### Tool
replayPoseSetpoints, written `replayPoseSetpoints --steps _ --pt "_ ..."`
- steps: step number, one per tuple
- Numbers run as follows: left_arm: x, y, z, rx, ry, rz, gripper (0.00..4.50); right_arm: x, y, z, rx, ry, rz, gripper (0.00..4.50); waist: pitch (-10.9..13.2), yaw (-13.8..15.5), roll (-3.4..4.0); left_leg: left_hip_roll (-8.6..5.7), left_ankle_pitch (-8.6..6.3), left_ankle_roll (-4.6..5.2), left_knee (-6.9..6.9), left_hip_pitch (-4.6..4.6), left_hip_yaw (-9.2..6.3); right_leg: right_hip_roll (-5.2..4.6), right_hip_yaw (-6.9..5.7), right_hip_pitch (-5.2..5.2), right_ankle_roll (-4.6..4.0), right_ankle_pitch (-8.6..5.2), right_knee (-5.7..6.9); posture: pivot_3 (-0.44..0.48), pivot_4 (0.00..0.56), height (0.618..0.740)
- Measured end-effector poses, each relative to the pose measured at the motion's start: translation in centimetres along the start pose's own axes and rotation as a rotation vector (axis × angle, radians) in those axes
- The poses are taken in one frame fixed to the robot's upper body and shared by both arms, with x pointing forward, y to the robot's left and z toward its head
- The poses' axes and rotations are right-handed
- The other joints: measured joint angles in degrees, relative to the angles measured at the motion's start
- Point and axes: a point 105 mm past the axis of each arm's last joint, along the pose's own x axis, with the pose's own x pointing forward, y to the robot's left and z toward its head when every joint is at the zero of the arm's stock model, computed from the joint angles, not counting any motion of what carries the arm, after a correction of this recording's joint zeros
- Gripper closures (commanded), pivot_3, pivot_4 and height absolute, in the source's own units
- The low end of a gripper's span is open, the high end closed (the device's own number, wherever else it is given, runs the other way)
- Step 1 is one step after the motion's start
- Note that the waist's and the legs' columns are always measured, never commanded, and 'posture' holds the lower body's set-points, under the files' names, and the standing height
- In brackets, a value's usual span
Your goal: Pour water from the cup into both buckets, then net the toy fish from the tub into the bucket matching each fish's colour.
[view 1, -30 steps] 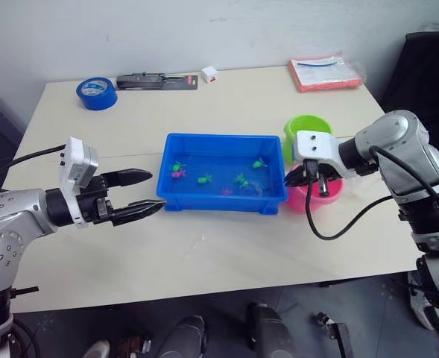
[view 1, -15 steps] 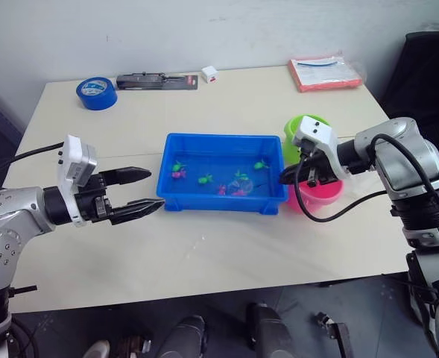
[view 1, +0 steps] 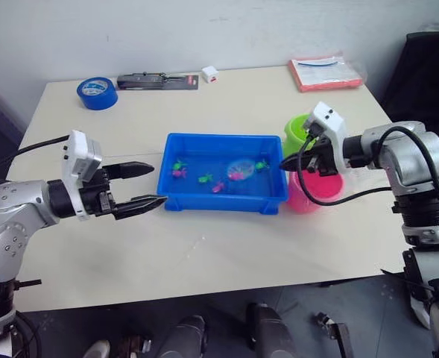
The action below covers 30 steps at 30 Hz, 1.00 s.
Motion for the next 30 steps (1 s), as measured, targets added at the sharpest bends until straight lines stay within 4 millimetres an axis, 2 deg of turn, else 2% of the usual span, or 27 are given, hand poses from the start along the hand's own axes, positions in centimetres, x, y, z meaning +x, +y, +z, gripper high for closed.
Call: replayPoseSetpoints --steps 7,13,17,22,30 --pt "1.1 1.2 -1.4 0.056 -0.006 0.009 0.00 -1.4 1.0 0.2 0.052 -0.099 -0.028 3.71 0.0 -0.1 0.00 0.00 0.00 0.00 0.03 0.00 0.03 -0.01 -0.02 -0.01 0.00 0.00 0.04 0.000 0.150 0.740" --pt "2.4 1.8 -0.1 0.109 -0.063 -0.006 0.00 -3.1 1.9 0.0 0.116 -0.180 -0.083 3.71 0.0 0.2 -0.01 -0.04 0.00 0.01 0.10 -0.02 0.00 -0.05 -0.05 0.01 0.00 0.00 0.06 0.000 0.150 0.740" --pt "3.6 2.1 -0.2 0.100 -0.076 -0.029 0.00 -4.2 2.2 -0.5 0.175 -0.223 -0.139 3.71 0.0 0.1 -0.01 -0.04 0.00 0.01 0.12 -0.02 0.01 -0.05 -0.05 0.00 0.01 0.01 0.10 0.000 0.150 0.740" --pt "4.6 2.5 0.4 0.115 -0.099 -0.065 0.00 -6.7 1.8 -1.0 0.226 -0.278 -0.256 3.71 0.0 0.2 -0.01 -0.05 0.00 0.01 0.16 -0.02 0.01 -0.06 -0.05 0.00 0.01 0.01 0.11 0.000 0.150 0.740" --pt "5.6 3.8 1.2 0.130 -0.110 -0.102 0.00 -11.3 1.9 -3.3 0.259 -0.267 -0.442 3.71 0.0 0.3 -0.02 -0.08 -0.01 0.03 0.26 -0.04 0.03 -0.07 -0.03 0.01 0.03 0.01 0.17 0.000 0.150 0.740"
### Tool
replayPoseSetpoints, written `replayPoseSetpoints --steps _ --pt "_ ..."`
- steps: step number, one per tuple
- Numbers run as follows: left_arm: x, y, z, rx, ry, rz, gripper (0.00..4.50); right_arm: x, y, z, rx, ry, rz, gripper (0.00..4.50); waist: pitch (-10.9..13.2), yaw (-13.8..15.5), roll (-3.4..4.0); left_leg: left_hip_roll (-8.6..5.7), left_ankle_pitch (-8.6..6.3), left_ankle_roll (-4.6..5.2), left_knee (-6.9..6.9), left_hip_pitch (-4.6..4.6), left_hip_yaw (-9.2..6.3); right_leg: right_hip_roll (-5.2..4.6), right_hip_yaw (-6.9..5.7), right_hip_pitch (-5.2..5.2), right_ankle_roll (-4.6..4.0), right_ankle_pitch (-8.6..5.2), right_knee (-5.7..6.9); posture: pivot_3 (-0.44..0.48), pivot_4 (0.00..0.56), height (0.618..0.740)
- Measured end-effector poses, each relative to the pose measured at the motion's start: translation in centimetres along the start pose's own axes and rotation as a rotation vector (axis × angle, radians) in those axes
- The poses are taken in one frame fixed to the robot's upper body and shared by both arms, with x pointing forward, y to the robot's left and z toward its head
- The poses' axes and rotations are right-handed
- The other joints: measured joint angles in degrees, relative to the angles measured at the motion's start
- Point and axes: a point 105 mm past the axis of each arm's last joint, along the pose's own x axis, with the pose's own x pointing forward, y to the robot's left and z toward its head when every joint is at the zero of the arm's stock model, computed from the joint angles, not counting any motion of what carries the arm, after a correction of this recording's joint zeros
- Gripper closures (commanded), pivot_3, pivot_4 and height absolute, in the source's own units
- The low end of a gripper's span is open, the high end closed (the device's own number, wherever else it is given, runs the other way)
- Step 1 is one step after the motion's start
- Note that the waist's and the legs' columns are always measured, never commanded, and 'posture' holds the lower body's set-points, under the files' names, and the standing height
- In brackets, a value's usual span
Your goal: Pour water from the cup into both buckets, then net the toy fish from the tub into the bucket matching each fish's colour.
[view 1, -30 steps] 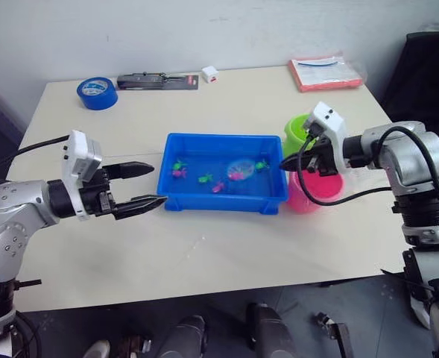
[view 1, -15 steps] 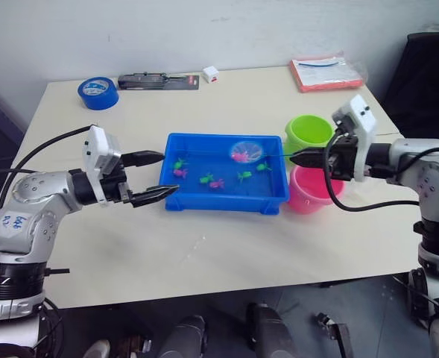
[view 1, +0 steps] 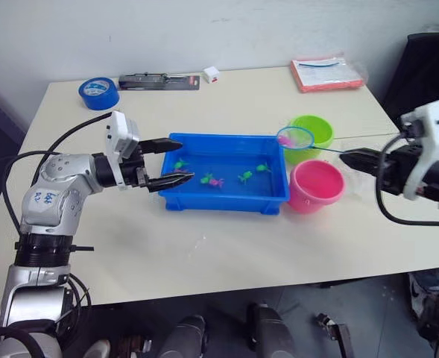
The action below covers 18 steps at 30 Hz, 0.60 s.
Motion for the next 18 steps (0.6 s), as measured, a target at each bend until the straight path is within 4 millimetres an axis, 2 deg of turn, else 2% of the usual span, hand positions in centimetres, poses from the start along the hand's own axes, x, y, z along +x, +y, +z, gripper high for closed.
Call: replayPoseSetpoints --steps 7,12,15,18 --pt "0.6 0.4 -0.6 -0.015 0.002 -0.032 0.00 -2.4 -0.5 -1.4 -0.071 0.044 -0.107 3.71 0.0 0.3 0.00 -0.01 -0.01 0.02 0.10 -0.01 0.00 -0.01 0.00 0.02 0.02 0.01 0.03 0.000 0.150 0.740" --pt "1.2 0.5 -0.2 0.004 -0.003 -0.057 0.00 -2.9 -0.2 -2.0 -0.175 0.054 -0.152 3.71 0.0 0.5 -0.01 -0.02 -0.03 0.04 0.20 -0.02 0.03 0.00 0.02 0.03 0.04 0.02 0.03 0.000 0.150 0.740" --pt "1.2 0.5 0.0 0.010 -0.005 -0.067 0.00 -3.4 -0.4 -2.3 -0.290 0.085 -0.207 3.71 0.0 0.9 0.00 -0.03 -0.04 0.05 0.24 -0.02 0.05 0.00 0.03 0.03 0.05 0.03 0.02 0.000 0.150 0.740" --pt "1.4 0.4 -0.1 0.009 -0.008 -0.079 0.00 -3.2 0.3 -2.1 -0.473 0.114 -0.210 3.71 0.0 1.1 -0.01 -0.04 -0.04 0.06 0.27 -0.01 0.07 0.00 0.04 0.03 0.05 0.03 -0.01 0.000 0.150 0.740"
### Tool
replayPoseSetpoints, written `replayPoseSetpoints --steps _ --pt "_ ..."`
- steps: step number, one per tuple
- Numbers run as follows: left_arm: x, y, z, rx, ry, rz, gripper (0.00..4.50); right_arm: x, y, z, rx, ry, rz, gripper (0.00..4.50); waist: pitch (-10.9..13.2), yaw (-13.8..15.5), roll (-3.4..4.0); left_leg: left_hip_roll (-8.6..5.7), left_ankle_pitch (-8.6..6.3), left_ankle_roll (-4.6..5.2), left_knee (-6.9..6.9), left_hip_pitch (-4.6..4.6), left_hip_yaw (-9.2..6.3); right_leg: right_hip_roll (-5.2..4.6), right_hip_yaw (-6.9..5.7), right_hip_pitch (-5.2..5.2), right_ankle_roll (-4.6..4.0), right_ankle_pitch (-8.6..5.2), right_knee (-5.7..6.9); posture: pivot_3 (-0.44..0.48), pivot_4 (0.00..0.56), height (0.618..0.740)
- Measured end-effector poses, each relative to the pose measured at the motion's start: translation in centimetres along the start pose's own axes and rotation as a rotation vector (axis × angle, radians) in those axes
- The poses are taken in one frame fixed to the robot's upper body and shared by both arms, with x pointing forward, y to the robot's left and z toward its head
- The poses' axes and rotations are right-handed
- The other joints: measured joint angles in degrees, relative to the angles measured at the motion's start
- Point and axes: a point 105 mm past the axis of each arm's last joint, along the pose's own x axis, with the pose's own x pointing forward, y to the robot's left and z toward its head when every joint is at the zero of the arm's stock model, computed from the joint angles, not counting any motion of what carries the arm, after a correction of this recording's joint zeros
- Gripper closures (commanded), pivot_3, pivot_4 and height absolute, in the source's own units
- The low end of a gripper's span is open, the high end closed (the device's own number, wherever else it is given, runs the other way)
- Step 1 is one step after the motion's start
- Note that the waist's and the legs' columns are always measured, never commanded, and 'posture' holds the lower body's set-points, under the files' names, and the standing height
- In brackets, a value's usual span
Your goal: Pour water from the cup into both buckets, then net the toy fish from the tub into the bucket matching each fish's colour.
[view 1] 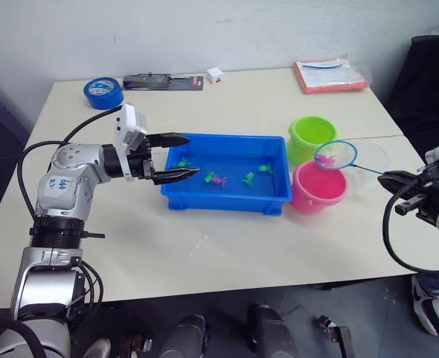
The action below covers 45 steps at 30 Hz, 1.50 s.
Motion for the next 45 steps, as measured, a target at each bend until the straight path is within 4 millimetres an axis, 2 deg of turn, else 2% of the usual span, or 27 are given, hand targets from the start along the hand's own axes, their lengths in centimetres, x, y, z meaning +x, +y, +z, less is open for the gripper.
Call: replayPoseSetpoints --steps 11,21,25,34,45 --pt "0.3 -0.2 -0.1 -0.006 -0.008 -0.010 0.00 0.1 0.7 -1.2 -0.382 0.097 0.001 3.71 0.0 0.2 -0.01 -0.05 -0.05 0.08 0.19 0.00 0.00 0.01 0.00 0.07 0.03 0.01 -0.04 0.000 0.150 0.740" --pt "0.1 -0.3 -0.8 -0.026 -0.003 -0.002 0.00 0.6 2.0 0.2 -0.839 0.040 -0.012 3.71 0.0 0.3 -0.02 -0.06 -0.05 0.07 0.23 0.00 0.00 0.04 0.00 0.09 0.03 0.01 -0.06 0.000 0.150 0.740" --pt "0.2 -0.4 -1.0 -0.031 -0.005 -0.003 0.00 0.7 1.8 -0.3 -0.965 0.057 -0.024 3.71 0.0 0.2 -0.02 -0.06 -0.06 0.07 0.23 0.00 0.01 0.08 0.01 0.09 0.03 0.01 -0.04 0.000 0.150 0.740" --pt "0.3 -0.7 -1.2 -0.039 -0.010 -0.008 0.00 0.5 1.2 -1.1 -1.137 0.063 -0.068 3.71 0.0 0.2 -0.02 -0.06 -0.06 0.07 0.25 0.01 0.02 0.11 0.02 0.09 0.03 0.01 -0.02 0.000 0.150 0.740" --pt "0.3 -1.4 -1.0 -0.027 -0.022 -0.026 0.00 0.3 3.2 -2.6 -1.322 0.009 -0.097 3.71 0.0 0.2 -0.02 -0.06 -0.06 0.06 0.27 0.03 0.03 0.33 0.06 0.09 0.03 0.01 0.02 0.000 0.150 0.740"
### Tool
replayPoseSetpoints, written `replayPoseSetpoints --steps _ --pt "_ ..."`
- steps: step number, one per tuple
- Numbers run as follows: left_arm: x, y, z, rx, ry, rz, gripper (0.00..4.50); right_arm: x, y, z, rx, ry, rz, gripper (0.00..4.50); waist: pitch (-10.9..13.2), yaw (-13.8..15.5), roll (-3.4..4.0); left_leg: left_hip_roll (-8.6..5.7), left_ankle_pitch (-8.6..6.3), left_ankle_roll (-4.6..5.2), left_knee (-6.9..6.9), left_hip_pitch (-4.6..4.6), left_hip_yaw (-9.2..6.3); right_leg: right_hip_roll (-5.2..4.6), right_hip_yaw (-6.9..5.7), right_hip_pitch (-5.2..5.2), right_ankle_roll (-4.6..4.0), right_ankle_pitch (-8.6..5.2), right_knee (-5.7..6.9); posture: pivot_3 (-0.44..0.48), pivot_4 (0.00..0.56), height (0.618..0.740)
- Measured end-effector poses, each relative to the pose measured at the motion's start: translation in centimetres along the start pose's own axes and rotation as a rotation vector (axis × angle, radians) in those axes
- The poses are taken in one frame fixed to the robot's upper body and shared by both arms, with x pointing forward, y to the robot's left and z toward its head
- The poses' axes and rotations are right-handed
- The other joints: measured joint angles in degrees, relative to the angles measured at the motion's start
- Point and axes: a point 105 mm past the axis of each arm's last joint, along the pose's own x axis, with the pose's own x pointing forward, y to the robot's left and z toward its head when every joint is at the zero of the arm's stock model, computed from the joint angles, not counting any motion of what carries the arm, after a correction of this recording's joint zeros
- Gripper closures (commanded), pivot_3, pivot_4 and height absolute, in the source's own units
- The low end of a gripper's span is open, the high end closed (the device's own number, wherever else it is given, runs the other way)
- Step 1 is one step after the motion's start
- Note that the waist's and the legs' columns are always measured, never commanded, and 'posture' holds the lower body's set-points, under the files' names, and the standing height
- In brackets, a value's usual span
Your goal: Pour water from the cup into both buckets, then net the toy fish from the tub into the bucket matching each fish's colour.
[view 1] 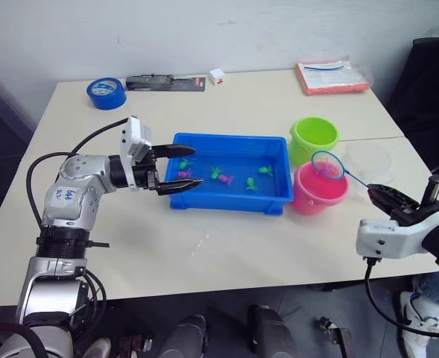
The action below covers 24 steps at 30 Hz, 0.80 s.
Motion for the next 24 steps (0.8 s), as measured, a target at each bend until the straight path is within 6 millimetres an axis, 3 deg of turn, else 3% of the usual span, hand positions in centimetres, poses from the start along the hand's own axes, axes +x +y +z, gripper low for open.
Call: replayPoseSetpoints --steps 10,14,20,24 --pt "-0.1 -0.4 -0.4 -0.012 -0.002 0.005 0.00 0.1 1.5 -0.4 -0.116 0.025 -0.018 3.71 0.0 0.0 0.00 0.01 0.00 -0.02 0.01 0.04 0.05 0.08 0.07 0.01 0.00 0.00 0.03 0.000 0.150 0.740" --pt "-0.1 -0.4 -0.2 -0.011 -0.004 0.008 0.00 0.3 1.0 -0.5 -0.099 0.034 -0.055 3.71 0.0 -0.1 0.00 0.03 -0.01 -0.02 0.01 0.04 0.05 0.09 0.07 0.01 0.00 0.00 0.03 0.000 0.150 0.740" --pt "-0.6 -0.4 -0.2 -0.009 -0.004 0.035 0.00 0.9 -3.1 0.1 -0.055 -0.044 -0.189 3.71 0.0 -0.4 0.01 0.10 -0.02 -0.05 0.01 0.09 0.10 0.15 0.11 0.03 0.00 0.00 0.04 0.000 0.150 0.740" --pt "-1.8 0.0 -0.4 -0.018 0.015 0.086 0.00 2.2 -6.1 0.9 0.130 -0.142 -0.210 3.71 0.0 -0.8 0.00 0.18 -0.04 -0.09 0.01 0.10 0.08 0.18 0.09 0.07 -0.02 0.01 0.01 0.000 0.150 0.740"
